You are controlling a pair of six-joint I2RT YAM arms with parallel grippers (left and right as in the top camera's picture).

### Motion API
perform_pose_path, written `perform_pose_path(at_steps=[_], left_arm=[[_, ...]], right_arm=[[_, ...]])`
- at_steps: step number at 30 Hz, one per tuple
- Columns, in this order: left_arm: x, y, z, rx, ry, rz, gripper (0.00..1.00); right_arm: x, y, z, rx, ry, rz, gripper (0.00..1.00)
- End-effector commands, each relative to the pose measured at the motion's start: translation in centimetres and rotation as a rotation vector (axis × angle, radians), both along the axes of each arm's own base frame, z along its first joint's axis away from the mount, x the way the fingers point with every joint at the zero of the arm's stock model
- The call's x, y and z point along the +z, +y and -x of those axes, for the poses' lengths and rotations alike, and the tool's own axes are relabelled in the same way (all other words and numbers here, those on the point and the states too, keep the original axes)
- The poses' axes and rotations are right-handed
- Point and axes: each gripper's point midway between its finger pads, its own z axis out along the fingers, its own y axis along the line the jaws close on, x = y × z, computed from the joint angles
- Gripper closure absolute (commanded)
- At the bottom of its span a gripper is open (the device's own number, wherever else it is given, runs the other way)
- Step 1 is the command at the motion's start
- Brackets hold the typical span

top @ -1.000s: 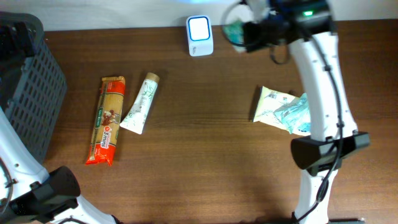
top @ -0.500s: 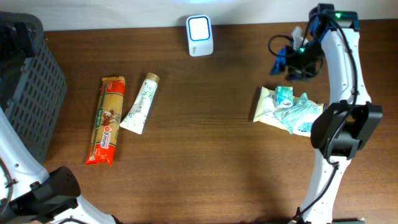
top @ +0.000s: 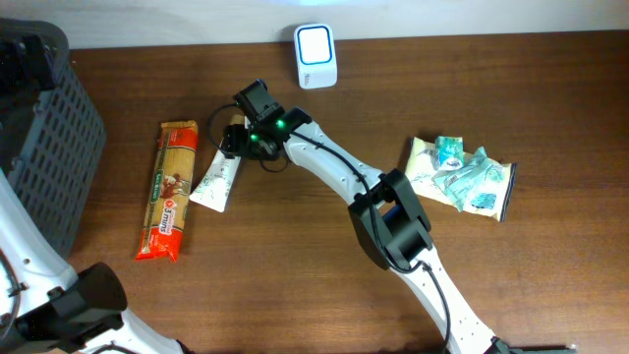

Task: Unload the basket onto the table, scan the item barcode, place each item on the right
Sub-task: 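Grasp the white bamboo-print tube with the right gripper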

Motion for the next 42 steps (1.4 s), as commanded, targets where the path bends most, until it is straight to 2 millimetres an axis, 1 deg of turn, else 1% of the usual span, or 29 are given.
perform_pose_path(at_steps=[1,2,4,6,9,10,11,12,13,14,15,16,18,20,22,23,24,25,26,28,30,31,33,35,36,37,39,40,42], left_arm=[[0.8,-0.2,0.2,-0.016,-0.020,-0.015,0.01],[0.8,-0.2,0.2,-0.016,-0.019,-0.014,0.01],[0.8,-0.2,0.2,-0.016,-0.018,-0.014,0.01],[0.8,-0.2,0.2,-0.016,-0.018,-0.014,0.01],[0.8,-0.2,0.2,-0.016,-0.018,-0.014,0.01],[0.8,-0.2,0.2,-0.016,-0.018,-0.014,0.01],[0.8,-0.2,0.2,-0.016,-0.018,-0.014,0.01],[0.8,-0.2,0.2,-0.016,-0.018,-0.014,0.01],[0.8,-0.2,0.2,-0.016,-0.017,-0.014,0.01],[0.8,-0.2,0.2,-0.016,-0.018,-0.014,0.01],[0.8,-0.2,0.2,-0.016,-0.018,-0.014,0.01],[0.8,-0.2,0.2,-0.016,-0.018,-0.014,0.01],[0.8,-0.2,0.2,-0.016,-0.018,-0.014,0.01],[0.8,-0.2,0.2,-0.016,-0.018,-0.014,0.01],[0.8,-0.2,0.2,-0.016,-0.017,-0.014,0.01],[0.8,-0.2,0.2,-0.016,-0.018,-0.014,0.01],[0.8,-0.2,0.2,-0.016,-0.018,-0.014,0.01],[0.8,-0.2,0.2,-0.016,-0.018,-0.014,0.01],[0.8,-0.2,0.2,-0.016,-0.018,-0.014,0.01],[0.8,-0.2,0.2,-0.016,-0.017,-0.014,0.01],[0.8,-0.2,0.2,-0.016,-0.017,-0.014,0.01],[0.8,-0.2,0.2,-0.016,-0.017,-0.014,0.01],[0.8,-0.2,0.2,-0.016,-0.017,-0.014,0.01],[0.8,-0.2,0.2,-0.016,-0.017,-0.014,0.01],[0.8,-0.2,0.2,-0.016,-0.018,-0.014,0.01],[0.8,-0.2,0.2,-0.016,-0.018,-0.014,0.01],[0.8,-0.2,0.2,-0.016,-0.018,-0.014,0.01],[0.8,-0.2,0.2,-0.016,-0.017,-0.014,0.01],[0.8,-0.2,0.2,-0.016,-0.017,-0.014,0.01]], right_arm=[[-5.2,1.5,2.4,0.033,0.135,-0.036,0.41],[-5.9,1.6,2.9,0.045,0.156,-0.038,0.69],[-5.9,1.1,2.9,0.106,0.127,-0.023,0.92],[-4.5,-0.6,2.1,0.138,0.113,-0.016,0.96],[1.2,-5.5,0.1,0.165,0.004,0.110,0.96],[3.4,-9.3,-0.1,0.145,-0.044,0.282,0.96],[4.3,-12.6,0.2,0.120,-0.068,0.466,0.96],[4.1,-16.2,0.8,0.091,-0.073,0.696,0.96],[3.9,-18.4,1.3,0.086,-0.071,0.831,0.96],[3.9,-22.0,2.0,0.093,-0.081,1.100,0.96],[4.9,-24.2,1.8,0.101,-0.119,1.280,0.96],[5.4,-24.9,1.5,0.104,-0.138,1.333,0.96],[5.8,-25.7,1.0,0.134,-0.153,1.383,0.96],[3.6,-25.7,1.1,0.165,-0.132,1.421,0.96],[1.2,-24.5,1.8,0.218,-0.120,1.438,0.96],[0.2,-22.5,2.7,0.252,-0.125,1.396,0.91],[-0.4,-20.6,3.6,0.280,-0.121,1.335,0.57],[-0.7,-18.6,4.8,0.317,-0.124,1.295,0.44],[-1.0,-16.5,6.5,0.369,-0.132,1.269,0.38],[-0.1,-14.4,8.3,0.419,-0.161,1.267,0.35],[1.7,-11.2,9.8,0.510,-0.136,1.077,0.34],[4.0,-10.3,9.2,0.487,-0.134,0.961,0.34],[10.2,-12.7,6.5,0.469,-0.108,0.710,0.27],[11.6,-15.8,4.4,0.483,-0.038,0.466,0.25],[11.5,-17.3,3.5,0.485,0.007,0.344,0.25],[10.1,-20.4,2.6,0.477,0.083,0.244,0.30],[6.6,-23.6,3.5,0.532,0.190,0.221,0.34],[4.8,-24.1,4.9,0.591,0.249,0.181,0.37],[2.8,-23.3,7.5,0.700,0.302,0.063,0.42]])
